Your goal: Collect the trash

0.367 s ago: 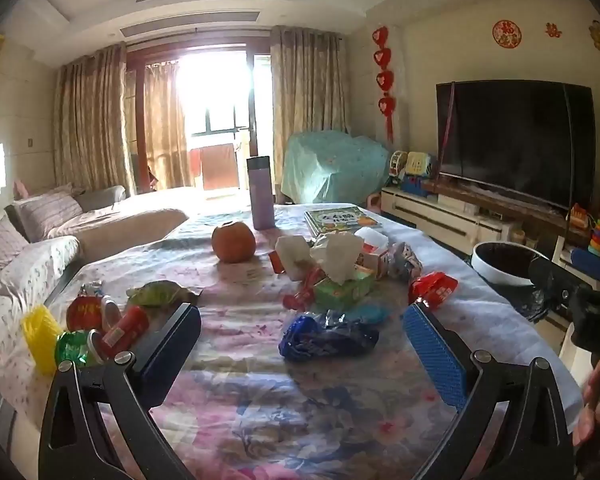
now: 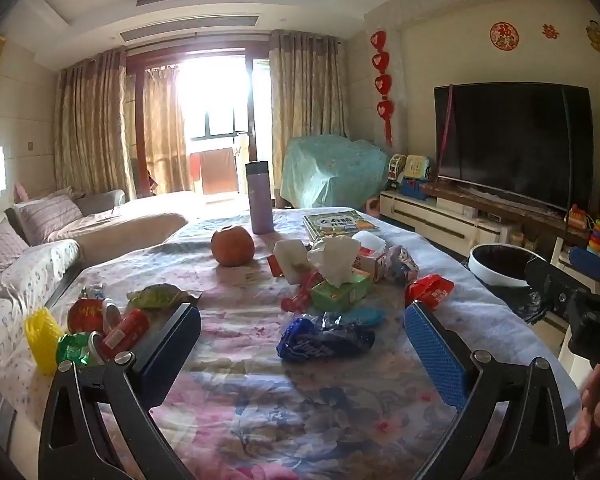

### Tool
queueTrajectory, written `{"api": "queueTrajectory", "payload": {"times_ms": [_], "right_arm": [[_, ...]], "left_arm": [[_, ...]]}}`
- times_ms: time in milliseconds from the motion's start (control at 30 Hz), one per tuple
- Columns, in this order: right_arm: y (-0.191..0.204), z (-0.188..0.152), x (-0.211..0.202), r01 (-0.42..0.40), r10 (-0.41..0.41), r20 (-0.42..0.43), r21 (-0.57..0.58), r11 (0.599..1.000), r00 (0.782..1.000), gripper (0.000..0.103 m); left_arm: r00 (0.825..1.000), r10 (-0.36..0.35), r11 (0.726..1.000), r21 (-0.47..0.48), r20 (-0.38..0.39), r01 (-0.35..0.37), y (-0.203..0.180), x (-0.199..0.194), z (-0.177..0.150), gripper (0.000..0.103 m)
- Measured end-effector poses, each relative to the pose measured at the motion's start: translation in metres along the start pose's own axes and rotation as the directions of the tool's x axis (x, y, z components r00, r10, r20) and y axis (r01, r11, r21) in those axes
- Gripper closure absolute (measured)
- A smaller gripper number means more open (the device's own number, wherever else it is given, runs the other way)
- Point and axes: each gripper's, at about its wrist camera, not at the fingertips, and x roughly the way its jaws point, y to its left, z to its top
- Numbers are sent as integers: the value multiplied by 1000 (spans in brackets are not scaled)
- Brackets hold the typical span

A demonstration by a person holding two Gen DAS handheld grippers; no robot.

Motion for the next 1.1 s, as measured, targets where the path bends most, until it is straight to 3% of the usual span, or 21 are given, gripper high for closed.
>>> {"api": "queueTrajectory", "payload": {"times_ms": [1100], "right_arm": [[-8, -3, 7, -34, 36, -32, 39, 999, 999, 0]], "left_arm": [[1000, -4, 1000, -3, -14, 4, 3, 3, -2, 1]]}}
